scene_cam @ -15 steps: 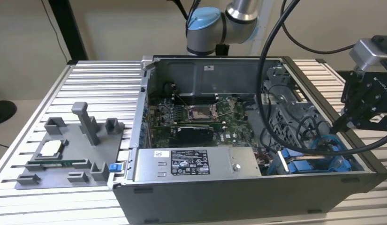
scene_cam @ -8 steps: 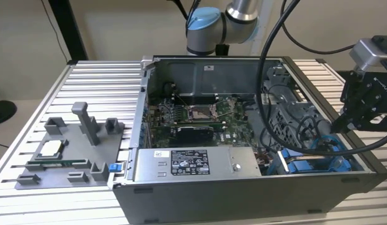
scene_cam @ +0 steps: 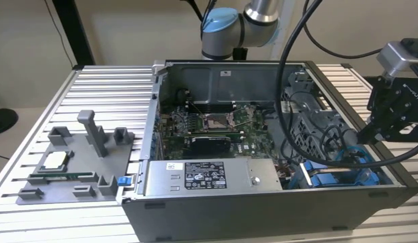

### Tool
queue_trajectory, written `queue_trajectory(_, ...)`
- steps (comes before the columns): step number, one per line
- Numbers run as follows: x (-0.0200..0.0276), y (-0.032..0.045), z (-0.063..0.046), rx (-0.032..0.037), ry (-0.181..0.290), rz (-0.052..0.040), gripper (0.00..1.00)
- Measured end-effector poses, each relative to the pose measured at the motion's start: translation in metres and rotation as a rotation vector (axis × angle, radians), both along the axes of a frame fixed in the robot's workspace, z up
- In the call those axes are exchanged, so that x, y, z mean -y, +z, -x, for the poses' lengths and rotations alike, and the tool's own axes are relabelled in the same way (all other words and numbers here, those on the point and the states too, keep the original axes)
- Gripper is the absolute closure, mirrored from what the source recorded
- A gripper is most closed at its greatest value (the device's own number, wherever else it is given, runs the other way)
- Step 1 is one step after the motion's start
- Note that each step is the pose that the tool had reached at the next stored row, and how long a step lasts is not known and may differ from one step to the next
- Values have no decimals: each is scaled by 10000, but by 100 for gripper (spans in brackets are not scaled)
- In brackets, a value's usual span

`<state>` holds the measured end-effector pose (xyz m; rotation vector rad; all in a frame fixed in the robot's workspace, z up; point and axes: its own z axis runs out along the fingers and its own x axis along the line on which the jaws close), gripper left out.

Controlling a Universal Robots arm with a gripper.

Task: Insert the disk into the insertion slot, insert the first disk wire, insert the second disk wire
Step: 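Insert the second disk wire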

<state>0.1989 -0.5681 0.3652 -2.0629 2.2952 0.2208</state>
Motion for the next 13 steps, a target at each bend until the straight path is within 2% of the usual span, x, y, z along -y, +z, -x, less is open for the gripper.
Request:
queue_trajectory(7, 4, 65, 10, -3, -12, 1, 0)
queue_trajectory(13, 4, 66, 66, 8, -10, 0, 0)
